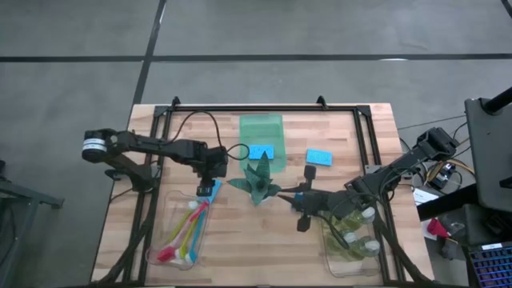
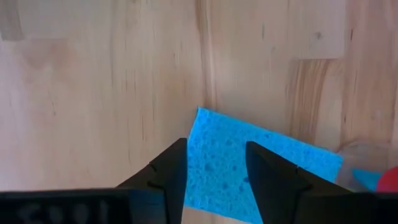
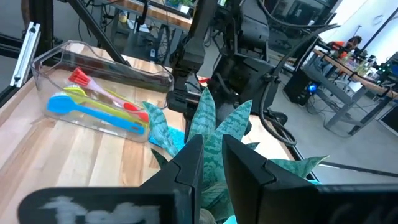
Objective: Pick & Place Kitchen Sink Supplies
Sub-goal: Put the blue sponge into the green transparent bin
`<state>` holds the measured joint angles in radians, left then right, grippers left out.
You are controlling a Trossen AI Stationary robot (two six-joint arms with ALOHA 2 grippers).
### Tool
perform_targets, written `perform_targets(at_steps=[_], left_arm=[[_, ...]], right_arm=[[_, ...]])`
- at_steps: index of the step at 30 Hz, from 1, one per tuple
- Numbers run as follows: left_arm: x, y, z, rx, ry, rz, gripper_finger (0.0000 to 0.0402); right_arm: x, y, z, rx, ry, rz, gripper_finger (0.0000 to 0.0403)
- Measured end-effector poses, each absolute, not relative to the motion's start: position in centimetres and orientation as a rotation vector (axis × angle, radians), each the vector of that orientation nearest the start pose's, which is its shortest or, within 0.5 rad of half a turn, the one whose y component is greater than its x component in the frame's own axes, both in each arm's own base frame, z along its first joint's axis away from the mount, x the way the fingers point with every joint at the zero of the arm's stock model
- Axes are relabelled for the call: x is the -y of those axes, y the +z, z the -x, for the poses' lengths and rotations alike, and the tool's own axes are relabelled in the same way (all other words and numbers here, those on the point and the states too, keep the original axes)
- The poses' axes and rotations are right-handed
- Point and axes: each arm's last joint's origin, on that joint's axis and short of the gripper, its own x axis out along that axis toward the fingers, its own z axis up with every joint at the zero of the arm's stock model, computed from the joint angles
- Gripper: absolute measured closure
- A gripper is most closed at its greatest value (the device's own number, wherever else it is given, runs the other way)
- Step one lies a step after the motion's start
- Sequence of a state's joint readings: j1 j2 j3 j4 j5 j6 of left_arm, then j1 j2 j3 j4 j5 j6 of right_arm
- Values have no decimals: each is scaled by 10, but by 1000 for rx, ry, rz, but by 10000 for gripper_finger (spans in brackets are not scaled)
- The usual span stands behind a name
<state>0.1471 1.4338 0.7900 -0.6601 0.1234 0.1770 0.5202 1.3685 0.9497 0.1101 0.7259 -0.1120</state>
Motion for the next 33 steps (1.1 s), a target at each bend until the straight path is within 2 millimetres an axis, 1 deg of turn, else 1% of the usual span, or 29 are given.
perform_targets(at_steps=[6, 8, 10, 14, 16, 18, 21, 24, 26, 29, 33], left_arm=[[-32, 170, -239, -1271, -118, -12, 248], [-32, 169, -239, -1275, -107, -7, 248], [-32, 171, -239, -1292, -72, 35, 247], [-35, 185, -247, -1288, 1, 48, 247], [-36, 193, -252, -1249, 25, 72, 248], [-37, 199, -257, -1218, 64, 122, 248], [-39, 205, -261, -1192, 167, 273, 248], [-40, 201, -262, -1190, 331, 505, 250], [-40, 196, -263, -1196, 413, 608, 250], [-38, 179, -264, -1259, 461, 654, 250], [-37, 159, -269, -1344, 463, 665, 250]], right_arm=[[-132, 290, -271, -263, -193, 291, 346], [-132, 290, -271, -262, -194, 286, 346], [-132, 290, -271, -263, -194, 286, 346], [-131, 289, -271, -264, -195, 286, 346], [-131, 289, -271, -264, -198, 284, 346], [-130, 289, -271, -264, -200, 283, 346], [-130, 289, -272, -264, -201, 283, 346], [-130, 289, -272, -264, -202, 283, 346], [-130, 289, -272, -264, -201, 283, 346], [-130, 290, -272, -263, -201, 282, 346], [-130, 290, -272, -261, -202, 272, 346]])
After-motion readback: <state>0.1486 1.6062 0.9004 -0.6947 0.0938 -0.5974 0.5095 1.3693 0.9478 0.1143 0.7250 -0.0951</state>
